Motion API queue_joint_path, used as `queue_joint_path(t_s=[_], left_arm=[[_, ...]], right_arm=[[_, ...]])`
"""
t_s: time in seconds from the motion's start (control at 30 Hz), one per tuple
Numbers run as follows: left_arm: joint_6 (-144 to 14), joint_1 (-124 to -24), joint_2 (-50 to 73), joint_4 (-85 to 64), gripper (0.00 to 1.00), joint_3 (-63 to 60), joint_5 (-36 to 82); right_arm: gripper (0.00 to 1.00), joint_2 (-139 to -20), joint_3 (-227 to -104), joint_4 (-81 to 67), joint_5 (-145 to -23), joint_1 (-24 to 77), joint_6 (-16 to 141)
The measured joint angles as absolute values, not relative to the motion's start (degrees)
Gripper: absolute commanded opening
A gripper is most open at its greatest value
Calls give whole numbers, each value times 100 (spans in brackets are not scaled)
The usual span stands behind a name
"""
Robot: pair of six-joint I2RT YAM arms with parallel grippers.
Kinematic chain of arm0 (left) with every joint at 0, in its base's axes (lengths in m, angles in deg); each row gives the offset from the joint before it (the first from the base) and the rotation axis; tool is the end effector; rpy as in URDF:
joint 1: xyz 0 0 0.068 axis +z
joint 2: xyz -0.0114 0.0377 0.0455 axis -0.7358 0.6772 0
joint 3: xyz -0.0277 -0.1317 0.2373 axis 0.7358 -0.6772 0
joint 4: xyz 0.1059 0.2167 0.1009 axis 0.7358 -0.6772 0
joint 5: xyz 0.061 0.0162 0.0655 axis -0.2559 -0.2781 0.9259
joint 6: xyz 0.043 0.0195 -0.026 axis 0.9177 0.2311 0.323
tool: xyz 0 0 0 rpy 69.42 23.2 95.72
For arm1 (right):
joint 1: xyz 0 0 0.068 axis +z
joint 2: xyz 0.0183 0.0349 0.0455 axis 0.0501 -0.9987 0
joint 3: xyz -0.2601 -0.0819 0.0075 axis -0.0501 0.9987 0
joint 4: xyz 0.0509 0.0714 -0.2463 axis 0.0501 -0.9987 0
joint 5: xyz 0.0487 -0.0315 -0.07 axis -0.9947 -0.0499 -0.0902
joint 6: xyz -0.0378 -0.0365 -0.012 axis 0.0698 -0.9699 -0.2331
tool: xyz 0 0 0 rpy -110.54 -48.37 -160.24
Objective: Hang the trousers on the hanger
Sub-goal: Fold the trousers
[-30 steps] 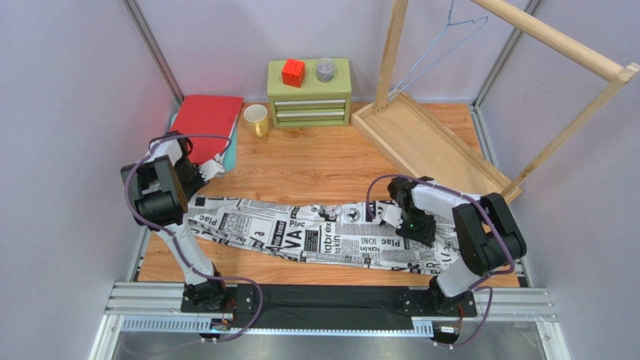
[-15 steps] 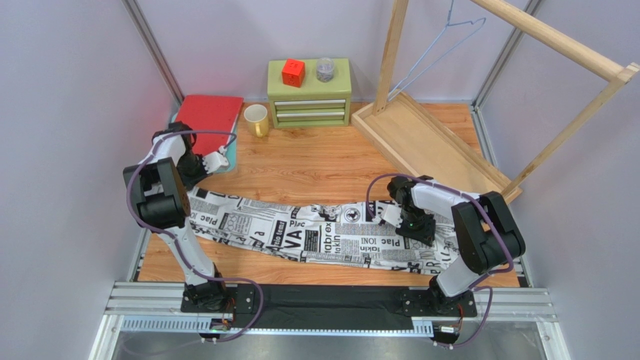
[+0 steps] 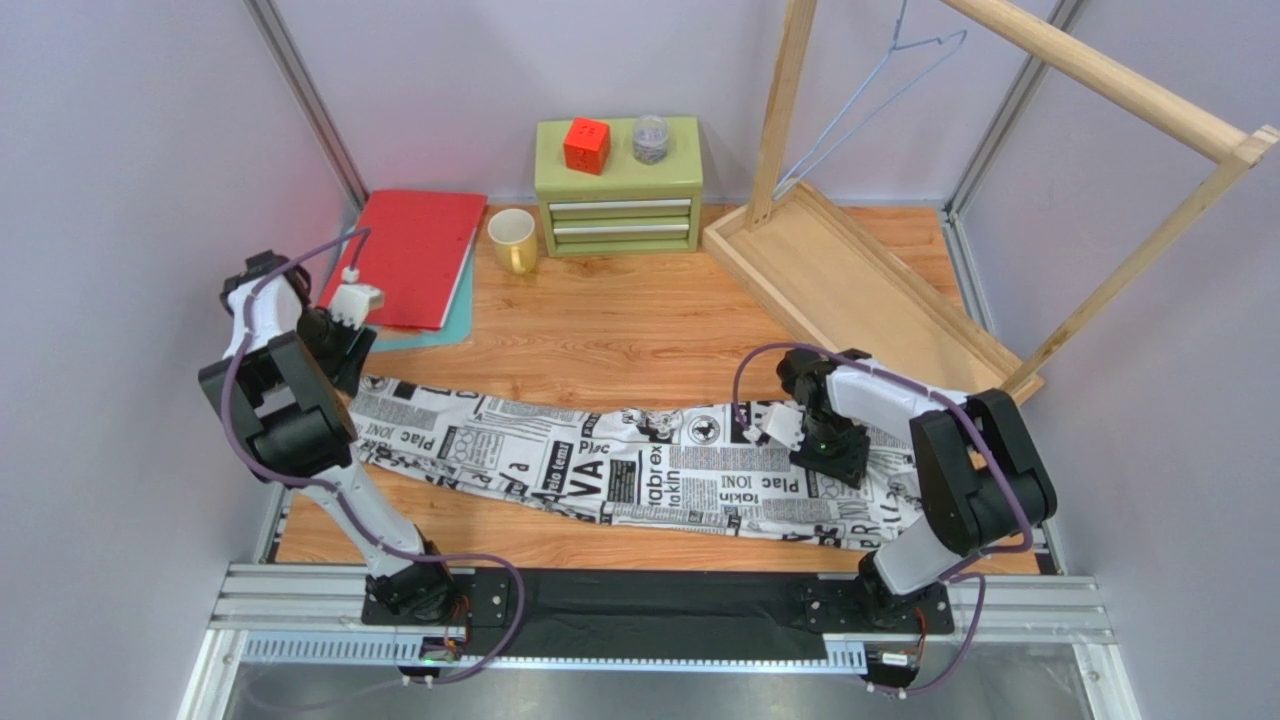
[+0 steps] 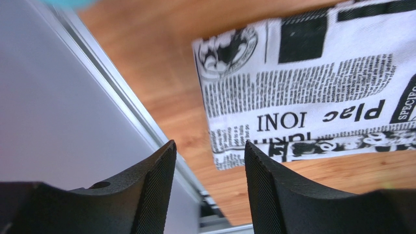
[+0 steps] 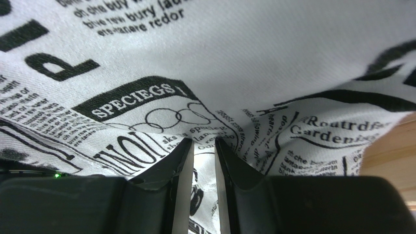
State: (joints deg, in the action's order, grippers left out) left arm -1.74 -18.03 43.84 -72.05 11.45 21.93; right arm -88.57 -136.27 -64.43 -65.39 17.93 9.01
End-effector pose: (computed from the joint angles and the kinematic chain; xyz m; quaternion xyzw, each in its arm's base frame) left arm 0.3209 0.1739 0.2180 0.1982 0.9745 -0.0178 0.1040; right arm 0.2062 0.0711 0.1453 0.5571 -0.8187 0.0713 0.1191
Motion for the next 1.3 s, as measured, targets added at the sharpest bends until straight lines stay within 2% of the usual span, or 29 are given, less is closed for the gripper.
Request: queue_joint_path(t_s=[0.33, 0.37, 0.4, 0.63, 0.77, 0.8, 0.97, 1.03, 1.07, 1.13, 1.17, 1.3], left_arm=[[-1512, -1272, 4542, -6835, 61, 282, 2012], [-1584, -1272, 4577, -6768, 73, 266, 1985], [-1627, -1272, 4603, -6717, 79, 251, 1970], [-1853, -1296, 4620, -6475, 83, 179, 1996], [-1864, -1298, 4592, -6413, 79, 146, 2007], [-1861, -1298, 4594, -6422, 75, 146, 2007], [-1800, -1320, 4605, -6407, 68, 111, 1985], [-1796, -1390, 4575, -6368, 53, 43, 2060], [-1807, -1438, 4566, -6365, 31, 9, 2097], [-1848, -1561, 4557, -6381, 13, -40, 2187], [-1842, -1609, 4557, -6409, 0, -61, 2173], [-1984, -1626, 4557, -6615, 0, -18, 2020]], right_arm=[[27, -8742, -13690, -6353, -6673, 1793, 925], [27, -8739, -13690, -6353, -6675, 1793, 925], [27, -8739, -13690, -6353, -6681, 1793, 925], [27, -8739, -13701, -6356, -6701, 1782, 923], [27, -8739, -13701, -6356, -6714, 1784, 923], [27, -8739, -13701, -6356, -6712, 1782, 923], [27, -8739, -13743, -6369, -6719, 1782, 929], [27, -8739, -13811, -6382, -6756, 1782, 945], [27, -8742, -13841, -6382, -6758, 1782, 947], [27, -8742, -13905, -6384, -6762, 1784, 953], [27, -8742, -13929, -6386, -6762, 1784, 960], [27, -8744, -13970, -6399, -6765, 1784, 967]])
